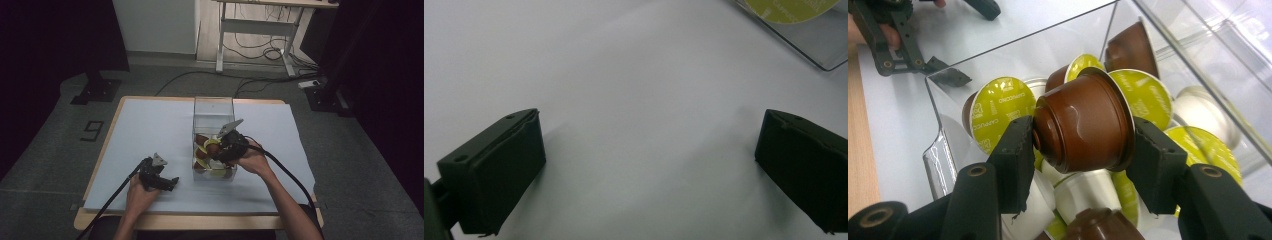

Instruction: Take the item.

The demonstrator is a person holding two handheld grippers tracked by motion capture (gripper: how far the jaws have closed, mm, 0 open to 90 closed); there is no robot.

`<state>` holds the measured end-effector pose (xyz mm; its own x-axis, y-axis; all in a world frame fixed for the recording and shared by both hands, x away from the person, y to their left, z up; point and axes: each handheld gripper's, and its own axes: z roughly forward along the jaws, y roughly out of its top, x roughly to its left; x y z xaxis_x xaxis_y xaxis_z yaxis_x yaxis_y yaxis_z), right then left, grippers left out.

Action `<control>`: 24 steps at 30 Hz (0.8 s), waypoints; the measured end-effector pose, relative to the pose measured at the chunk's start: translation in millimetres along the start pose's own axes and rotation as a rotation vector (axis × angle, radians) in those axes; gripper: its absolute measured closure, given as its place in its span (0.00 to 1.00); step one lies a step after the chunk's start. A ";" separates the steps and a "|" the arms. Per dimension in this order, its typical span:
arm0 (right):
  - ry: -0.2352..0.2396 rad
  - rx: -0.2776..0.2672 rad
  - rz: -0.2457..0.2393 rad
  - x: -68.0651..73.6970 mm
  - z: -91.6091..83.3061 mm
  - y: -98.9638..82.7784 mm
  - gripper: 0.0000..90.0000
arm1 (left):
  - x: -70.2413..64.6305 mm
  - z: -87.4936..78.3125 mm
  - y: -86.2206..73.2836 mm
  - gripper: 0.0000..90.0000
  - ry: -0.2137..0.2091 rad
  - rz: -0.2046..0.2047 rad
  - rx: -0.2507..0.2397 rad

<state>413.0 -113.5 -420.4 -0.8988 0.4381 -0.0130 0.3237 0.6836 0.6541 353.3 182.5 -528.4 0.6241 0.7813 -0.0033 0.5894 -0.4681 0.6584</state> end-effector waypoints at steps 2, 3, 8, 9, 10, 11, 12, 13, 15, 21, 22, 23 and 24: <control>-0.011 -0.018 0.013 -1.7 -4.5 -0.9 0.52 | 0.0 0.0 0.0 0.00 0.000 0.000 0.000; -0.015 -0.019 0.014 -2.0 -5.6 -1.1 0.53 | 0.0 0.0 0.0 0.00 0.000 0.000 0.000; -0.043 -0.029 0.025 -3.9 -12.6 -2.5 0.52 | 0.1 0.0 0.0 0.00 0.000 0.001 0.000; -0.049 -0.030 0.028 -4.2 -14.1 -2.7 0.52 | 0.0 0.0 0.0 0.00 0.000 0.000 0.000; -0.049 -0.030 0.028 -4.2 -14.1 -2.7 0.52 | 0.0 0.0 0.0 0.00 0.000 0.000 0.000; -0.057 -0.036 0.032 -5.1 -17.3 -3.2 0.52 | 0.1 0.0 0.0 0.00 0.000 0.001 0.000; -0.061 -0.036 0.032 -5.3 -18.4 -3.3 0.52 | 0.1 0.0 0.0 0.00 0.000 0.001 0.000; -0.065 -0.038 0.035 -5.7 -20.3 -3.5 0.53 | 0.0 0.0 0.0 0.00 0.000 0.000 0.000; -0.075 -0.040 0.037 -6.3 -23.4 -3.8 0.52 | 0.0 0.0 0.0 0.00 0.000 0.000 0.000; -0.093 -0.045 0.044 -7.9 -30.6 -5.0 0.52 | 0.0 0.0 0.0 0.00 0.000 0.001 0.000; -0.098 -0.048 0.049 -8.2 -32.4 -5.3 0.52 | 0.0 0.0 0.0 0.00 0.000 0.000 0.000; -0.106 -0.054 0.053 -9.2 -35.9 -6.0 0.52 | 0.0 0.0 0.0 0.00 0.000 0.001 0.000; -0.106 -0.054 0.053 -9.2 -35.9 -6.0 0.52 | 0.0 0.0 0.0 0.00 0.000 0.000 0.000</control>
<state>408.7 -142.5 -397.1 -0.8440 0.5335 -0.0553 0.3506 0.6268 0.6958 353.3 182.5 -528.4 0.6242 0.7813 -0.0032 0.5893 -0.4681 0.6585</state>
